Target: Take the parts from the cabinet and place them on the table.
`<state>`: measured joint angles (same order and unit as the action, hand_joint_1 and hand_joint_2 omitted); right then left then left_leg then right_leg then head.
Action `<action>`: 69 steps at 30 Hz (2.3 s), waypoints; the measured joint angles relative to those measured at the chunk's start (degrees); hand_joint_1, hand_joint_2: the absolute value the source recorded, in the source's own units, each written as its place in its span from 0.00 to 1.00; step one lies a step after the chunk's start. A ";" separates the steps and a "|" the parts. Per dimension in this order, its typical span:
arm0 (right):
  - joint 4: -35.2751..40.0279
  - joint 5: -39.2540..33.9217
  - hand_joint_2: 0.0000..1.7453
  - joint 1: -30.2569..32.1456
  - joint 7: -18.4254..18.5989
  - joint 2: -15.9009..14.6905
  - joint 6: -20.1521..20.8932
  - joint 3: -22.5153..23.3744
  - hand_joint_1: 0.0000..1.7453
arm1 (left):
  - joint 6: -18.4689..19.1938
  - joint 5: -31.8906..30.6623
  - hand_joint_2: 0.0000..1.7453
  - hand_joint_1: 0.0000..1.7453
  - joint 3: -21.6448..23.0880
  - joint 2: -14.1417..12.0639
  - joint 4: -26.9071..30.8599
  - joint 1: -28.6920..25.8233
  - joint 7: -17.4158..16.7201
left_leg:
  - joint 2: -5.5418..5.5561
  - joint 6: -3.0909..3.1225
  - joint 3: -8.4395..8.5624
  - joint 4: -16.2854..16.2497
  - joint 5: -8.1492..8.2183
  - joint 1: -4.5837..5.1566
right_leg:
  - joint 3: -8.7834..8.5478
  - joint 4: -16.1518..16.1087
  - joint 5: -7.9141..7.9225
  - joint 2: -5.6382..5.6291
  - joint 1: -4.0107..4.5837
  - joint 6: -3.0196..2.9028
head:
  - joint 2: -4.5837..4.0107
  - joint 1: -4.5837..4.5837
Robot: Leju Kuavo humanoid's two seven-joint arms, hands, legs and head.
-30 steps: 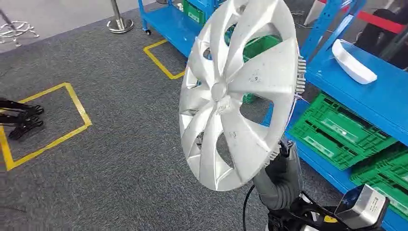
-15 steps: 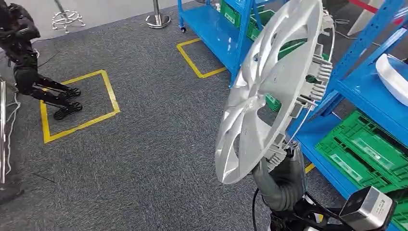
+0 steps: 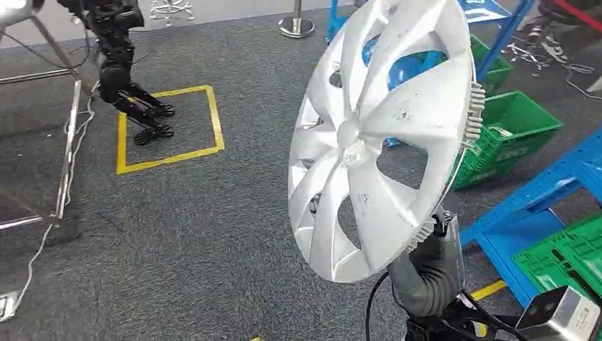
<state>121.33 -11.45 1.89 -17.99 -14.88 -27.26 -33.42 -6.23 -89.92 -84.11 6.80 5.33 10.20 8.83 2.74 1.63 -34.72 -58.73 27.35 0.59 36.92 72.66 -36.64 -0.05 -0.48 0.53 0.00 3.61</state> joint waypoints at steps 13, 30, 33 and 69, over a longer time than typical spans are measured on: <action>-0.48 -0.02 1.00 -0.82 -0.02 0.22 0.66 -0.15 1.00 | 0.46 0.28 1.00 0.00 -0.02 0.00 0.00 -0.14 0.00 | -2.84 -3.16 -7.95 -15.09 7.48 -0.93 | -7.26 -17.20 7.85 1.85 0.49 -2.29 | 0.00 -1.33; -1.11 -0.52 1.00 -0.98 -0.63 0.59 1.11 -0.46 1.00 | 0.79 0.13 1.00 0.00 -0.02 -0.85 0.00 -0.12 -0.77 | -0.66 0.05 -0.13 -0.13 -0.09 -0.32 | 0.92 2.27 -1.41 0.12 -0.24 0.24 | 0.00 0.26; -1.18 -0.57 1.00 -1.02 -0.70 0.59 1.20 -0.46 1.00 | 0.77 0.09 1.00 0.00 -0.02 -0.79 0.00 -0.13 -0.77 | 1.86 0.09 0.22 -0.12 -0.15 -0.16 | -4.60 -11.24 7.06 -2.36 0.48 -1.30 | 0.00 0.39; -1.60 -1.07 1.00 -1.06 -1.11 0.59 1.42 -0.37 1.00 | 0.81 0.00 1.00 0.00 0.17 0.33 -0.02 -0.41 -0.09 | 5.54 -1.34 -0.64 0.12 -0.70 -0.41 | -6.17 -16.00 7.85 -3.01 0.92 -2.52 | 0.00 0.61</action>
<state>119.73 -12.52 0.83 -19.10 -14.29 -25.83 -33.79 -5.42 -89.92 -83.93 7.13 5.31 9.79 8.74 8.28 0.29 -35.36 -58.61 26.65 0.18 30.75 56.66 -28.78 -3.07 0.43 -1.98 0.00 4.22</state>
